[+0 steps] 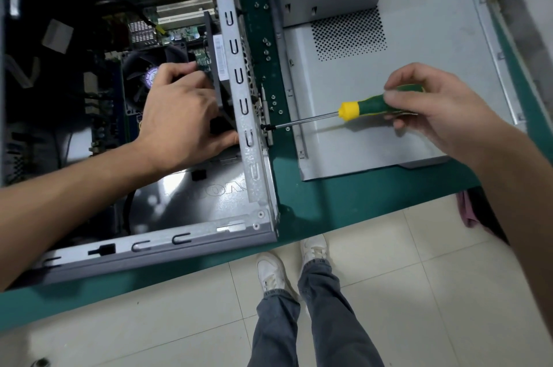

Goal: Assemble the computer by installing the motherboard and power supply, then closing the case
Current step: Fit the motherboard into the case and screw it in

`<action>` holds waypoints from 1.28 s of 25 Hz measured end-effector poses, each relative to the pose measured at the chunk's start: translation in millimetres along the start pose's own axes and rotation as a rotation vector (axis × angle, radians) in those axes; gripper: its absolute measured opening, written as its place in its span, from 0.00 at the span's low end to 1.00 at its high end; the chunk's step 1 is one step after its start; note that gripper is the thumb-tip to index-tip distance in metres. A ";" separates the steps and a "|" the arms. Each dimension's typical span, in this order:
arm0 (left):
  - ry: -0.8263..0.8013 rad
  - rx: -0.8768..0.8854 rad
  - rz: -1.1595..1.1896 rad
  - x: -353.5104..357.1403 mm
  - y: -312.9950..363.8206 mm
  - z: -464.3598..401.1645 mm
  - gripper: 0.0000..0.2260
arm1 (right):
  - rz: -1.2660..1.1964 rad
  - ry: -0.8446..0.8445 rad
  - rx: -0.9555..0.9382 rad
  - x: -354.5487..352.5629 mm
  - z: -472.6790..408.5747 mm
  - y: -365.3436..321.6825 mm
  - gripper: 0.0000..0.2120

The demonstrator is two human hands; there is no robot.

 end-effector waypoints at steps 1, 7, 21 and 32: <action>0.000 -0.003 -0.004 -0.2 0.5 -0.2 0.28 | 0.093 0.013 -0.009 1.4 1.2 3.0 0.12; 0.016 -0.003 -0.007 -0.2 0.3 -1.2 0.24 | 0.025 -0.020 -0.008 -3.3 3.9 0.7 0.02; -0.025 0.002 0.014 -0.8 0.0 0.6 0.32 | 0.142 0.079 0.020 7.6 13.4 9.6 0.16; 0.019 0.019 0.022 3.1 -0.4 2.4 0.32 | -0.149 -0.016 0.040 -3.1 9.7 0.6 0.04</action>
Point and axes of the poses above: each hand's wrist, its own z-axis away from the middle knuckle, its own x-axis out of the palm, y = z × x, the point moved 1 cm from there along -z, towards the middle knuckle, and after that the axes turned 12 degrees about -x, right-handed, at the moved point
